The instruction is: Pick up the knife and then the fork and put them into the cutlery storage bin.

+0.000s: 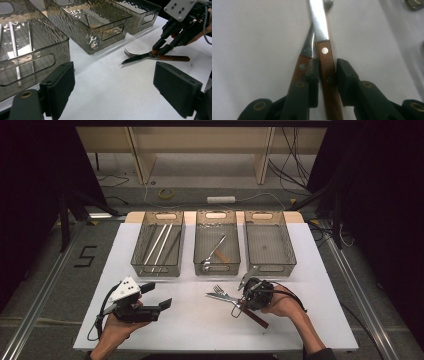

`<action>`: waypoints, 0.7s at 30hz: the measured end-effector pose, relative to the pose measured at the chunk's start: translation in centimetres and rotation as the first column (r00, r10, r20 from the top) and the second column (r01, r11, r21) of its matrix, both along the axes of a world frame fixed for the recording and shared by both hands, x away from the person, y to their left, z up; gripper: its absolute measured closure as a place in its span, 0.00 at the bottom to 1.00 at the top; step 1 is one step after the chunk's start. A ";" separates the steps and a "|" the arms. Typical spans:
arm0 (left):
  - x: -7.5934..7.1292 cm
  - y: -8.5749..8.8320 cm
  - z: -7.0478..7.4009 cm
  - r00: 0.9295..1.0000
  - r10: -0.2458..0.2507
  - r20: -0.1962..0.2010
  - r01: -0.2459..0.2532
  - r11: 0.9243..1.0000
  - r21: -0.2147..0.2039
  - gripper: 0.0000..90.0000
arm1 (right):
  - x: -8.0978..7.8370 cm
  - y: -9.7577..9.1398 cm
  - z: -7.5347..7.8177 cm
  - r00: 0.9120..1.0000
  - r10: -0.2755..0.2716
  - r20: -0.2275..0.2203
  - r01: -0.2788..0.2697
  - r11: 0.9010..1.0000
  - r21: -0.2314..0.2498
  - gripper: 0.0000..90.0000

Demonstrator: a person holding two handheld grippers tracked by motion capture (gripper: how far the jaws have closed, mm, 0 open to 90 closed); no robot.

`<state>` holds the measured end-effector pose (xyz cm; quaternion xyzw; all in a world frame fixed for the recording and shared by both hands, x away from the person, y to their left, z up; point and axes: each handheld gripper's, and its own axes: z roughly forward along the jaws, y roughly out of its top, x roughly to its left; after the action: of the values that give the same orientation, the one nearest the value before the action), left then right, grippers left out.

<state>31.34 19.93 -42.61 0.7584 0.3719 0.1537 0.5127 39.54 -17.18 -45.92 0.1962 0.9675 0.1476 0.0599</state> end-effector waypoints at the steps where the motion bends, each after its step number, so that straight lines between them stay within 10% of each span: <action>1: 0.0 0.0 0.0 1.000 0.001 0.001 -0.001 1.000 -0.002 0.19 | 0.0 0.0 0.0 1.000 0.006 0.003 -0.006 1.000 -0.004 0.82; 21: -0.1 0.3 0.0 1.000 0.011 -0.002 -0.011 1.000 -0.007 0.19 | -0.1 -0.3 0.9 1.000 -0.001 0.012 0.000 0.999 0.039 0.86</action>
<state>31.27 20.21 -42.58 0.7547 0.3772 0.1544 0.5141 39.45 -17.50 -45.00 0.1966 0.9641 0.1676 0.0616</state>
